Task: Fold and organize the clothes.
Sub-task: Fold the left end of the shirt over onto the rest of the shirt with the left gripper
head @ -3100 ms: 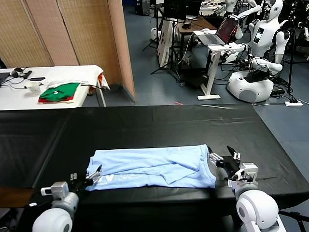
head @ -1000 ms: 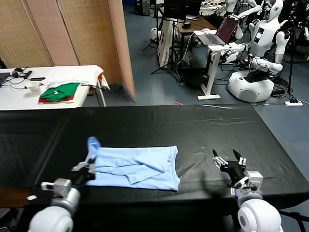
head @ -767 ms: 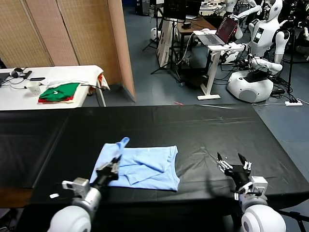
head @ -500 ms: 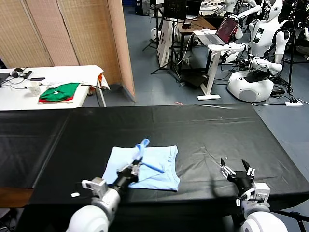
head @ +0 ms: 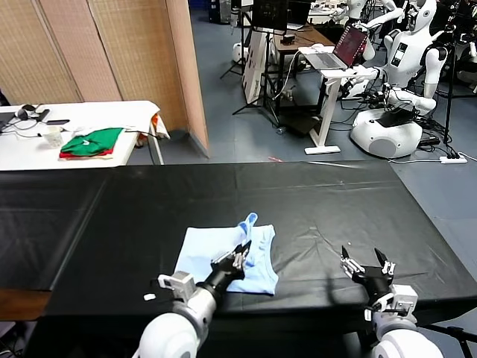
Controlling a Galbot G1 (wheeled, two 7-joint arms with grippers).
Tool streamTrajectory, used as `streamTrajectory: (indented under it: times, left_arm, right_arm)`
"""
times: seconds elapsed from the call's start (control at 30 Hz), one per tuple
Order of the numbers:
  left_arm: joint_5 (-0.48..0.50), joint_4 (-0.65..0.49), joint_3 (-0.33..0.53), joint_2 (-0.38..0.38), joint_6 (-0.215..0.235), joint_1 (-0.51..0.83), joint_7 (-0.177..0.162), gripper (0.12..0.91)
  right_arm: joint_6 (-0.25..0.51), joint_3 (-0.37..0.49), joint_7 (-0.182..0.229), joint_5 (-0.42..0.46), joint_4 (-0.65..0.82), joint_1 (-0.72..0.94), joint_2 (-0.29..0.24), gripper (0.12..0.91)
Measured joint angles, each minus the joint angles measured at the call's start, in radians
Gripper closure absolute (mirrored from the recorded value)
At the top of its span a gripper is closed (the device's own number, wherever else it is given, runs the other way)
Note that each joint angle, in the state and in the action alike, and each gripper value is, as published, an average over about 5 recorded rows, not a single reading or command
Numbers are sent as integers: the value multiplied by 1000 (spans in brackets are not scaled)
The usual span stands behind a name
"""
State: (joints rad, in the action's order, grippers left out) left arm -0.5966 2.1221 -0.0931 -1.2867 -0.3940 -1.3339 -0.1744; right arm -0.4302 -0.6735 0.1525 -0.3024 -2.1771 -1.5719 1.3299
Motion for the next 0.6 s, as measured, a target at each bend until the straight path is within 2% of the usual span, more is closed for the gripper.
streamTrajectory:
  times: [0.53, 0.6]
  left_arm:
    - [64, -72, 14, -74, 22, 13, -5, 839]
    - [67, -82, 14, -84, 25, 16, -4, 783]
  right_arm:
    - [-4, 31, -12, 21, 9, 12, 1, 118]
    - [-4, 39, -20, 24, 9, 14, -7, 118]
